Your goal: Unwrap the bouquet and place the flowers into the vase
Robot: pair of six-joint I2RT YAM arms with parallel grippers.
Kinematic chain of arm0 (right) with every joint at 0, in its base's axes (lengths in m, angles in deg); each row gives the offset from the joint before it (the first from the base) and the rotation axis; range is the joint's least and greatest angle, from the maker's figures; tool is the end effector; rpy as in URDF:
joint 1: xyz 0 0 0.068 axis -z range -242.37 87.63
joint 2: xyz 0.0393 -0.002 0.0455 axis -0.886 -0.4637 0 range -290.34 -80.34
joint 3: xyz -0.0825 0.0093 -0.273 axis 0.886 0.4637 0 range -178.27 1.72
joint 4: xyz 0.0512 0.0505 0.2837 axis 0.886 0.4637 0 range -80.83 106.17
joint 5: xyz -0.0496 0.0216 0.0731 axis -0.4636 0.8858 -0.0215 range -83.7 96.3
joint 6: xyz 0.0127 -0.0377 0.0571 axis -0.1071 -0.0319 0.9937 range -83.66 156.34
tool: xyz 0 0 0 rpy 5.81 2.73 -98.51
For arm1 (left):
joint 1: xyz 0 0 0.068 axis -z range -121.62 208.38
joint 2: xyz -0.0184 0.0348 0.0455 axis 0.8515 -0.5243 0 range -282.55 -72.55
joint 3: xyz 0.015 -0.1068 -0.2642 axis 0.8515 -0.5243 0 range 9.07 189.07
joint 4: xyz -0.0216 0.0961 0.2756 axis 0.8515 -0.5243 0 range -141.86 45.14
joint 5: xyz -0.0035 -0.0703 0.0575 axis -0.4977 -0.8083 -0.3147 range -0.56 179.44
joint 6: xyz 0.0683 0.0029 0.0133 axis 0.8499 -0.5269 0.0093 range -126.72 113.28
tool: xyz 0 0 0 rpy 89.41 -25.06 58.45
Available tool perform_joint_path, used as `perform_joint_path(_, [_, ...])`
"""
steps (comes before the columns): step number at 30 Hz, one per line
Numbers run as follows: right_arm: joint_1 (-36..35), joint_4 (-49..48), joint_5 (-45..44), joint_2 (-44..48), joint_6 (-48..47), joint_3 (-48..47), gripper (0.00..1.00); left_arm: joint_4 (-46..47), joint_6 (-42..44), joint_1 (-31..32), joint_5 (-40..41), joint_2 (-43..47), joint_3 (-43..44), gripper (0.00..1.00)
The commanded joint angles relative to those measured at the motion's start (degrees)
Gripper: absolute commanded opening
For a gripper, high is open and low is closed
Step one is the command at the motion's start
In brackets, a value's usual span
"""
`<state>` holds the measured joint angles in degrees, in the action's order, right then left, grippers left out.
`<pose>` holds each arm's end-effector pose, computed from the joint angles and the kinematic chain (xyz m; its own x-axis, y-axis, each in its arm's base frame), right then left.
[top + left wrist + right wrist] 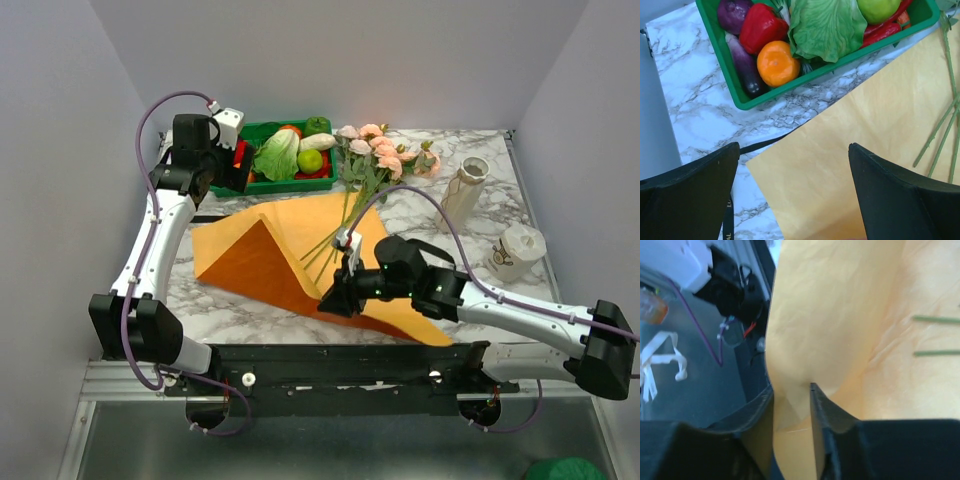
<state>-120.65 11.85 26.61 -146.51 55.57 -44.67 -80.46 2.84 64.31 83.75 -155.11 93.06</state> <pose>0.1451 0.2719 0.2807 -0.5079 -0.2342 -0.8289 -0.8463 0.3150 0.4296 0.3659 -0.0436 0.3818 -0.5202 0.2202 -0.8252 0.2746 0.9580 0.0825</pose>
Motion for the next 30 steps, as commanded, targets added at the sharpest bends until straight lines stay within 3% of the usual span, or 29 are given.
perform_joint_path(1, [-5.0,4.0,-2.7,0.4,-1.6,3.4,0.44,-2.7,0.5,-0.3,-3.5,-0.4,1.4,0.99])
perform_joint_path(4, [-9.3,4.5,-6.2,2.9,-1.3,4.6,0.45,-4.3,1.7,-0.3,-4.5,-1.0,2.1,0.99])
perform_joint_path(7, [-12.5,6.5,-7.0,4.8,-1.0,4.5,0.55,-6.1,2.6,-0.3,-6.3,-2.2,3.0,0.99])
perform_joint_path(8, [-13.1,7.1,-7.2,5.0,-0.9,4.4,0.64,-6.4,2.7,-0.2,-7.0,-2.4,3.1,0.99])
perform_joint_path(11, [-15.1,8.9,-5.9,5.3,-0.1,4.0,0.70,-6.9,3.4,-0.2,-7.2,-3.0,2.8,0.99])
perform_joint_path(17, [-17.1,13.1,-6.3,8.2,3.4,3.5,0.77,-7.5,5.3,-0.2,-7.8,-3.1,1.4,0.99])
perform_joint_path(19, [-17.2,15.9,-11.2,10.3,5.4,2.9,0.80,-7.8,6.3,-0.2,-8.7,-2.8,0.6,0.99])
perform_joint_path(23, [-17.1,22.7,-22.1,16.1,8.7,-2.2,0.98,-9.7,8.9,0.0,-12.8,-2.0,-1.4,0.99])
perform_joint_path(29, [-16.5,33.0,-43.5,17.2,13.7,-9.8,1.00,-9.8,12.0,0.7,-14.1,0.9,-6.4,0.99])
perform_joint_path(30, [-13.6,34.2,-45.3,14.7,15.0,-10.6,1.00,-9.8,12.1,0.7,-13.9,1.1,-7.1,0.99])
